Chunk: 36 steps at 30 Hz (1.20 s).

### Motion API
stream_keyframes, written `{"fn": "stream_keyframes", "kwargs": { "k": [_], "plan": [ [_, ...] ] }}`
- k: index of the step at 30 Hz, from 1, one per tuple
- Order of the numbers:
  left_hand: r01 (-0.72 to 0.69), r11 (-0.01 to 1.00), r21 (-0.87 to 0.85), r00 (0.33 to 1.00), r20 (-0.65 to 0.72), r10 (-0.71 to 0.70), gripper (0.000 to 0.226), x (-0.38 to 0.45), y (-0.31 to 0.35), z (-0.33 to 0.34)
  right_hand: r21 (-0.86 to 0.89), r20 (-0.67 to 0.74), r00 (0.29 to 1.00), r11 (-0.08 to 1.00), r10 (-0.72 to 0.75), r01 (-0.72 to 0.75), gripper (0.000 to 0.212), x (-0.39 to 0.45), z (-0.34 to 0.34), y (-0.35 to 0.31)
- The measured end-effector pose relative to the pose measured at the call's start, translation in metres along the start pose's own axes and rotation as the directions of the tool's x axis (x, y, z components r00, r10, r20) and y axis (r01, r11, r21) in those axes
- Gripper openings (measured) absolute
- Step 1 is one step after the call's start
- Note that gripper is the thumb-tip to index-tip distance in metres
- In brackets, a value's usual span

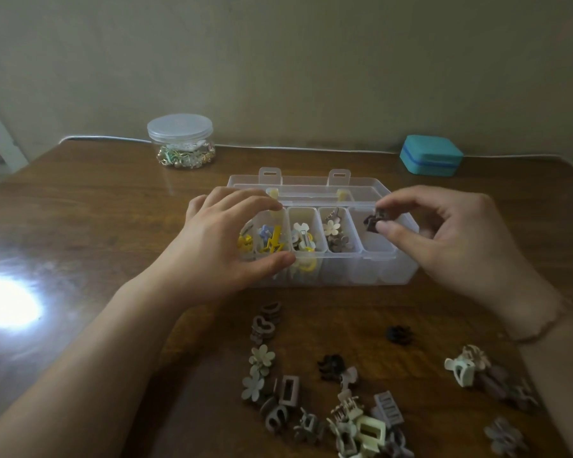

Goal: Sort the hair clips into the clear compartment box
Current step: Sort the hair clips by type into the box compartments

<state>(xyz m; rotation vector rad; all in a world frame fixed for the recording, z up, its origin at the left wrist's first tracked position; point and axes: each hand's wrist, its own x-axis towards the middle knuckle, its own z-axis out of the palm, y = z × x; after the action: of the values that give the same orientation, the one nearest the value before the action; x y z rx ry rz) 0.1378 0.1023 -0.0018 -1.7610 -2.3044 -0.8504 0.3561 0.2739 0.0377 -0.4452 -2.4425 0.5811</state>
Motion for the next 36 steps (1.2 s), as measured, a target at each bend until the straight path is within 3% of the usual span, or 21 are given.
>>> {"fn": "stream_keyframes", "kwargs": {
  "k": [2, 5, 7, 9, 11, 13, 16, 31, 33, 36],
  "plan": [
    [0.003, 1.0, -0.001, 1.0, 0.002, -0.003, 0.072, 0.0, 0.0, 0.0, -0.106, 0.014, 0.999, 0.994, 0.03, -0.029, 0.026, 0.0, 0.002, 0.006],
    [0.001, 1.0, 0.001, 1.0, 0.0, -0.001, 0.071, 0.0, 0.0, 0.0, -0.147, -0.015, 0.998, 0.987, -0.064, 0.061, 0.026, -0.001, -0.002, 0.002],
    [0.0, 1.0, 0.003, 1.0, 0.0, 0.0, 0.071, 0.0, 0.0, 0.0, -0.1, 0.159, 0.965, 0.969, -0.21, 0.228, 0.021, -0.005, -0.005, -0.008],
    [0.002, 1.0, 0.002, 1.0, 0.0, -0.002, 0.071, 0.0, 0.0, 0.0, -0.034, 0.48, 0.818, 0.925, -0.317, 0.378, 0.026, -0.01, -0.005, -0.017],
    [0.004, 1.0, -0.001, 1.0, -0.005, -0.004, 0.072, 0.0, 0.001, 0.0, -0.02, 0.689, 0.652, 0.891, -0.316, 0.453, 0.036, -0.014, 0.001, -0.024],
    [0.007, 1.0, -0.009, 1.0, -0.005, -0.007, 0.072, 0.0, 0.002, 0.0, 0.001, 0.763, 0.569, 0.881, -0.307, 0.474, 0.038, -0.015, 0.006, -0.026],
    [0.002, 1.0, -0.012, 1.0, -0.008, -0.002, 0.071, 0.0, 0.001, 0.0, 0.037, 0.789, 0.524, 0.875, -0.322, 0.482, 0.033, -0.016, 0.013, -0.027],
    [0.002, 1.0, -0.029, 1.0, -0.018, -0.002, 0.069, 0.0, 0.001, 0.001, -0.184, 0.742, 0.658, 0.906, -0.127, 0.382, 0.022, -0.008, 0.002, -0.014],
    [0.0, 0.999, -0.033, 1.0, -0.017, -0.001, 0.068, 0.0, 0.002, 0.001, -0.135, 0.636, 0.752, 0.936, -0.17, 0.326, 0.022, -0.006, -0.005, -0.01],
    [0.001, 0.999, -0.036, 1.0, -0.016, -0.001, 0.067, 0.0, 0.002, 0.001, -0.042, 0.289, 0.937, 0.975, -0.196, 0.217, 0.021, -0.003, -0.014, -0.007]
  ]
}}
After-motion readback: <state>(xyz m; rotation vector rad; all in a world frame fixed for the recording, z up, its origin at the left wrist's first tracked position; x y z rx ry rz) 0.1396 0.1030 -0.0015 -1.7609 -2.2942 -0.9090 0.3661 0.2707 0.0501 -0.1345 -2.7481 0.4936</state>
